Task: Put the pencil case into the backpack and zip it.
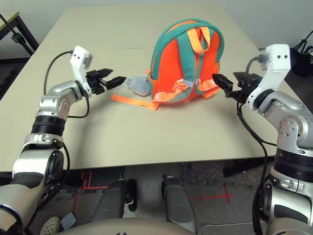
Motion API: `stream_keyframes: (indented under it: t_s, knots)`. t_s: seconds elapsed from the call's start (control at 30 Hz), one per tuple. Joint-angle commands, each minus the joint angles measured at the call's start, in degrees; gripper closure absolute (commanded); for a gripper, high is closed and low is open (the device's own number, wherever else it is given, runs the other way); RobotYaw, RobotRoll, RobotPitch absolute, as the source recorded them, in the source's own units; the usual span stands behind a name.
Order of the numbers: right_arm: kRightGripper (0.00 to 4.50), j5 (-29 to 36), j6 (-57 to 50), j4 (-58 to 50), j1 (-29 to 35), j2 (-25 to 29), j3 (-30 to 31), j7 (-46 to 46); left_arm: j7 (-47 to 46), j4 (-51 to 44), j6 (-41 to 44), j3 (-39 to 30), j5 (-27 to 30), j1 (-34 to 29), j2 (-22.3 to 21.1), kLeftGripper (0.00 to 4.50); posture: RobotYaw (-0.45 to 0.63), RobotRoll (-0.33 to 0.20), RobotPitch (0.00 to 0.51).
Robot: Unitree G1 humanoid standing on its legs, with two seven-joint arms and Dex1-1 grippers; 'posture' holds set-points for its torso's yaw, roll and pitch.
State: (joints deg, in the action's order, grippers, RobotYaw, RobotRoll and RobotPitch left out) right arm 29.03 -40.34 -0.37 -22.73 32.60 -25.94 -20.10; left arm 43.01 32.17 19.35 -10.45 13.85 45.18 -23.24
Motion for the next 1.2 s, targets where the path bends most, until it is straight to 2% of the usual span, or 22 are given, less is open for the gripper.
stream_keyframes:
  t_s: [0.03, 0.23, 0.57, 0.83, 1.2]
  knots:
    - [0.02, -2.33, 7.73, 4.09, 0.63, -1.45, -2.02, 1.58, -4.69, -1.40, -2.70, -3.36, 1.08, -2.29, -0.79, 0.00, -0.16, 0.000, 0.160]
    - [0.02, -4.86, 20.09, 12.16, -0.18, -3.28, -2.73, 2.38, -12.87, -2.66, -8.41, -7.80, 1.00, -6.75, -0.88, 0.00, -0.13, 0.000, 0.169]
    - [0.02, -8.39, 33.16, 26.09, -3.45, -2.72, -1.92, 2.82, -24.72, -1.61, -15.16, -12.41, 0.03, -11.88, -2.14, 0.00, -0.08, 0.000, 0.180]
    - [0.02, -9.34, 37.10, 30.76, -5.02, -3.03, -0.83, 2.52, -28.98, -0.14, -17.57, -13.56, 0.39, -14.21, -2.48, 0.00, -0.07, 0.000, 0.178]
    - [0.02, -9.10, 37.13, 29.35, -4.03, -3.77, -0.22, 2.58, -29.93, 5.72, -20.56, -13.22, 0.55, -11.85, -2.69, 0.00, -0.12, 0.000, 0.143]
